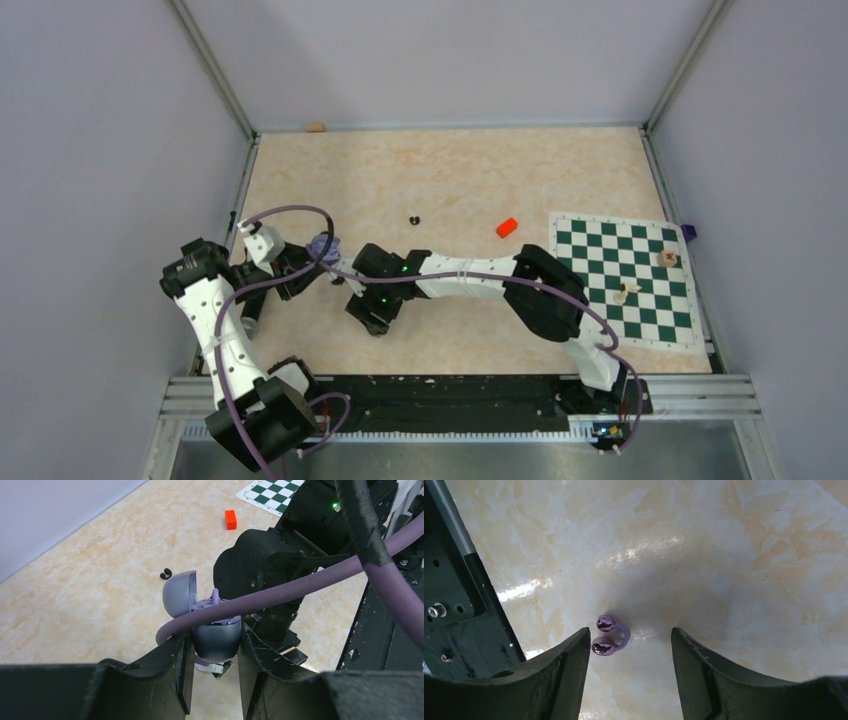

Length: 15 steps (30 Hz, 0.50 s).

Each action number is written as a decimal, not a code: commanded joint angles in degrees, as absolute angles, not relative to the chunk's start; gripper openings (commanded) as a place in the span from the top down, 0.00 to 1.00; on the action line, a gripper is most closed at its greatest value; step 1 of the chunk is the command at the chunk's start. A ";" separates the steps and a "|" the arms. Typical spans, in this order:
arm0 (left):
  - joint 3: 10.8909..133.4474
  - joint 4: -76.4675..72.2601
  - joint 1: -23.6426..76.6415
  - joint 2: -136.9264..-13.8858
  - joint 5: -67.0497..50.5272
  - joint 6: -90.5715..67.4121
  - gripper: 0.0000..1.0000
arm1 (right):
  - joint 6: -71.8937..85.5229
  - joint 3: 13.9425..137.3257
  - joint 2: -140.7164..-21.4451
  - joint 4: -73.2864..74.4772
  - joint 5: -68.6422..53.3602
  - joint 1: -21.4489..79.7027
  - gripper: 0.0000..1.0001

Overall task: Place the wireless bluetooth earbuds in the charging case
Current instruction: Move the left earbud to the center of the board.

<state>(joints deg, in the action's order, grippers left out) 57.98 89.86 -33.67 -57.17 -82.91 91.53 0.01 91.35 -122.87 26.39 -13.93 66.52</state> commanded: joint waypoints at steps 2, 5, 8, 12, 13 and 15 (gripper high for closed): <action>58.36 90.87 -34.24 -56.96 -86.29 93.43 1.00 | -1.21 90.83 -119.47 27.28 -17.41 66.72 0.39; 58.27 90.87 -34.22 -56.91 -86.36 93.43 1.00 | -2.22 90.82 -120.02 28.12 -18.04 66.84 0.38; 58.27 90.90 -34.24 -56.78 -86.33 93.51 1.00 | -4.31 90.26 -120.41 29.19 -16.73 67.44 0.38; 58.27 90.86 -34.28 -56.78 -86.36 93.52 1.00 | -6.06 89.05 -120.65 29.66 -13.97 68.83 0.42; 58.32 90.84 -34.28 -56.78 -86.42 93.53 1.00 | -6.28 88.96 -120.99 29.62 -12.86 69.04 0.44; 58.22 90.87 -34.31 -56.79 -86.44 93.61 1.00 | -6.46 89.18 -121.37 29.62 -12.07 69.22 0.49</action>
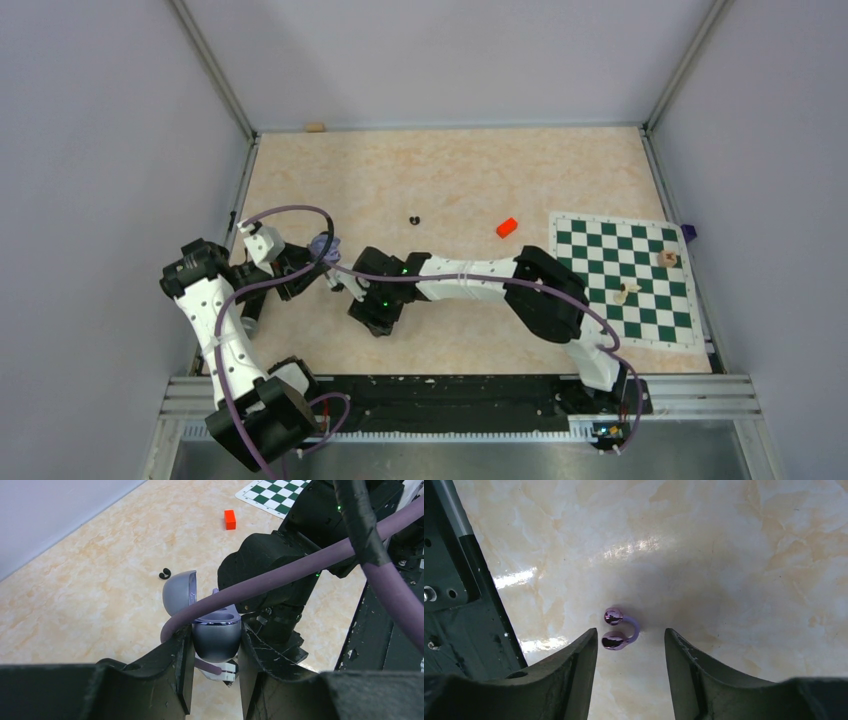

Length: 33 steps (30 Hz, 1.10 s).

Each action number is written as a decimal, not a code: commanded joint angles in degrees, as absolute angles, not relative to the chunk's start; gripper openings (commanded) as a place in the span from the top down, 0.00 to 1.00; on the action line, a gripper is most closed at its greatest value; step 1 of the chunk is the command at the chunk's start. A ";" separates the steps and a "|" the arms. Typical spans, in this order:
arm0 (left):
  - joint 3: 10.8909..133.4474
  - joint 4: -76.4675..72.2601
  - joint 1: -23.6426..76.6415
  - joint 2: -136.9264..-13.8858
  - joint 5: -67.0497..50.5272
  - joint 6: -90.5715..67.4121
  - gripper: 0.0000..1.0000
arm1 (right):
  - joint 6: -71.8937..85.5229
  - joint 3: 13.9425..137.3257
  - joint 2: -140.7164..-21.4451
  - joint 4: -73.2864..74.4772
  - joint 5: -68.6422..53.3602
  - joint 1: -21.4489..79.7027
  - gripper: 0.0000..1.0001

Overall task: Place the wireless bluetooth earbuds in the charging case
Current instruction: Move the left earbud to the center of the board.

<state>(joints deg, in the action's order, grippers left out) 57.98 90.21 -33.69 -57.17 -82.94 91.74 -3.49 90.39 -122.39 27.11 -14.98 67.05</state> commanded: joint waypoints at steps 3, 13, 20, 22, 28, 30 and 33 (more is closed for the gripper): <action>58.27 90.90 -34.30 -56.70 -86.42 93.53 1.00 | -6.37 89.47 -121.89 29.70 -11.76 69.38 0.54; 58.11 90.85 -34.28 -56.78 -86.50 93.70 1.00 | -8.57 89.45 -120.81 30.19 -8.09 69.89 0.66; 58.10 90.86 -34.28 -56.62 -86.66 93.75 1.00 | -9.90 90.28 -117.52 30.23 -5.10 65.39 0.79; 58.01 90.86 -34.30 -56.52 -86.57 93.76 1.00 | -9.70 90.24 -116.56 29.94 -5.60 62.89 0.80; 57.66 90.86 -34.34 -56.60 -86.91 94.11 1.00 | -10.11 88.42 -114.56 28.31 -4.08 57.22 0.80; 57.57 90.83 -34.32 -56.64 -86.91 94.17 1.00 | -9.76 88.00 -114.00 28.06 -5.34 55.19 0.78; 57.48 90.83 -34.29 -56.78 -86.92 94.31 1.00 | -10.11 87.01 -112.78 27.76 -9.10 54.64 0.64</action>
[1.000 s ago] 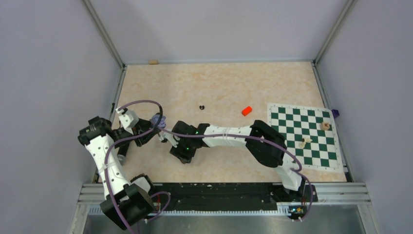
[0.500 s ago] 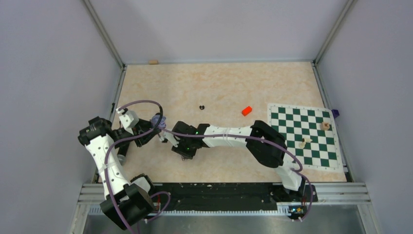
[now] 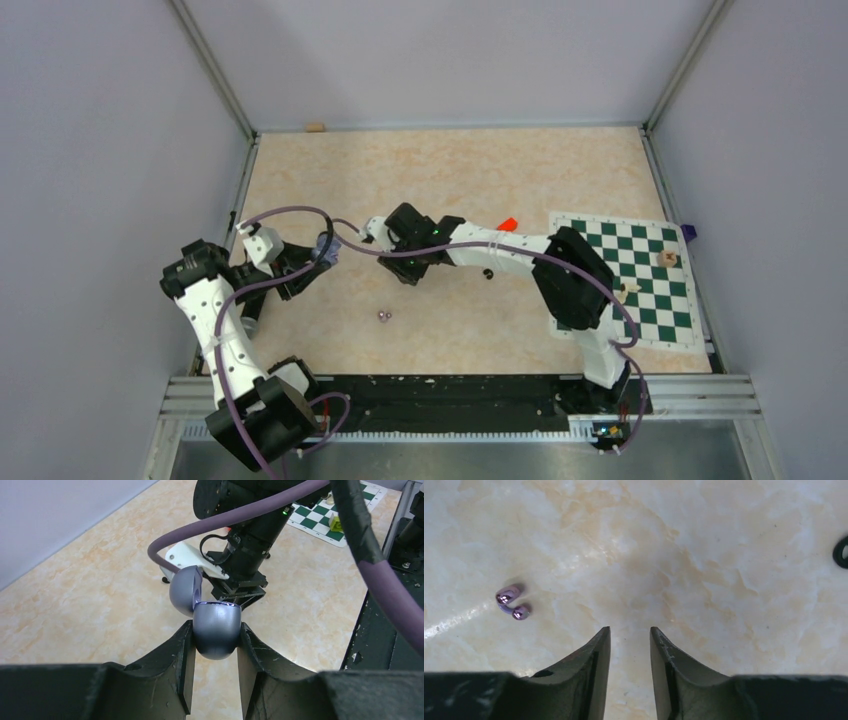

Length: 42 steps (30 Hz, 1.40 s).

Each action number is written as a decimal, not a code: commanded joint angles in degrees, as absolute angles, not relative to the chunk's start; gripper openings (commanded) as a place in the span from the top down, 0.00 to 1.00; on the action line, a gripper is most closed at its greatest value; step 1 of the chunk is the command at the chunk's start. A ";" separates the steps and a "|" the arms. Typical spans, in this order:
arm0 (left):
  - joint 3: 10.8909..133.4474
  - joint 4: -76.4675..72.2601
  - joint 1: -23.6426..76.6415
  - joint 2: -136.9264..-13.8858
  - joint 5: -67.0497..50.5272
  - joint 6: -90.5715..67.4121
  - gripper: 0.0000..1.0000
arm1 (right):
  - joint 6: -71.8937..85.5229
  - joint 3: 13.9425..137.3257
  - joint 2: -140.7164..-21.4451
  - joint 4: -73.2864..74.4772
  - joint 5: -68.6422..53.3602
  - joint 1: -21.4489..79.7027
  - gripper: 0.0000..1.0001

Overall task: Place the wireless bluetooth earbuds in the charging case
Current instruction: Move the left earbud to the center of the board.

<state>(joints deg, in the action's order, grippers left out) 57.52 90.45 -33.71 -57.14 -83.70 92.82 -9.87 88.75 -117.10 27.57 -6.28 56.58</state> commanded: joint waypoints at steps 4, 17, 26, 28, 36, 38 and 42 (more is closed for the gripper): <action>57.48 90.88 -34.30 -56.91 -87.16 94.22 1.00 | -10.88 83.71 -110.92 25.49 -15.09 56.55 0.47; 57.57 90.85 -34.37 -56.82 -87.14 93.70 1.00 | -8.25 85.83 -116.73 21.88 -19.19 60.17 0.40; 57.65 90.94 -34.42 -56.75 -87.14 93.61 1.00 | -5.49 91.00 -121.96 22.29 -25.71 59.75 0.32; 57.66 90.88 -34.44 -56.69 -87.11 93.65 1.00 | -5.04 91.72 -122.64 22.63 -26.97 59.76 0.32; 57.75 90.85 -34.38 -56.72 -87.16 93.61 1.00 | -5.90 90.86 -123.74 23.33 -25.18 60.68 0.36; 57.66 90.83 -34.45 -56.69 -87.12 93.71 1.00 | -6.28 90.48 -123.75 23.37 -23.86 60.98 0.39; 57.66 90.88 -34.53 -56.90 -87.18 93.78 1.00 | -6.12 90.50 -124.45 23.46 -22.51 61.43 0.48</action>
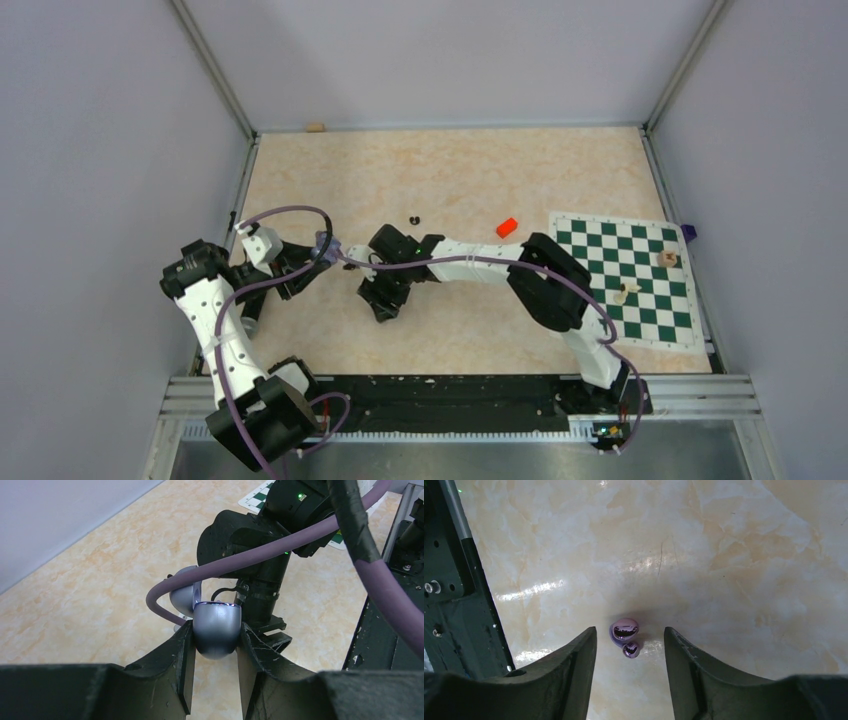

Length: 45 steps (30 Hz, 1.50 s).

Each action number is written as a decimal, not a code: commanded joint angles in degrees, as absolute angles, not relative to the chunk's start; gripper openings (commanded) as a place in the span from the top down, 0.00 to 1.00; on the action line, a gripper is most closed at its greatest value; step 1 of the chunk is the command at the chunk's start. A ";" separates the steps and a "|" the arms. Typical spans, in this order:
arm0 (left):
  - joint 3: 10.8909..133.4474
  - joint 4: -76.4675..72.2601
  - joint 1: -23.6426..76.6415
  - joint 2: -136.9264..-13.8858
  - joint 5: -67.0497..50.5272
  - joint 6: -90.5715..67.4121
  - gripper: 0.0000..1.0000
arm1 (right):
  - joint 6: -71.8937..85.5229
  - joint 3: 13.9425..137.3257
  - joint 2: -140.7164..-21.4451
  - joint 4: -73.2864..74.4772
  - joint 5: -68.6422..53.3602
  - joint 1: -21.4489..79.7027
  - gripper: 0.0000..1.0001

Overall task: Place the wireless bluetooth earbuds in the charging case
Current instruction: Move the left earbud to the center of the board.

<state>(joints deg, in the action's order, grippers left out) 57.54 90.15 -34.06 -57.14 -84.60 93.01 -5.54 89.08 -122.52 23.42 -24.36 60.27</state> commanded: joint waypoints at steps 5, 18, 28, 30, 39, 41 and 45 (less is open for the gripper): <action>57.66 90.88 -34.53 -56.75 -87.08 93.78 1.00 | -5.66 91.05 -125.33 23.52 -22.29 61.99 0.60; 57.57 90.85 -34.53 -56.76 -86.99 93.87 1.00 | -5.65 90.90 -122.37 23.69 -19.04 57.23 0.80; 57.57 90.86 -34.53 -56.95 -87.04 93.80 1.00 | -7.73 87.33 -116.74 23.02 -16.89 45.54 0.82; 57.49 90.83 -34.50 -56.91 -87.07 93.97 1.00 | -7.81 87.09 -116.14 23.01 -16.97 43.18 0.82; 57.05 90.86 -34.52 -57.18 -88.32 95.12 1.00 | -10.33 82.88 -114.47 22.36 -15.57 39.40 0.80; 56.96 90.80 -34.41 -57.68 -88.97 96.02 1.00 | -10.52 82.11 -114.21 22.28 -15.70 39.33 0.78; 58.61 90.56 -31.32 -59.90 -86.72 97.88 1.00 | -11.18 82.02 -112.90 22.88 -14.99 38.91 0.65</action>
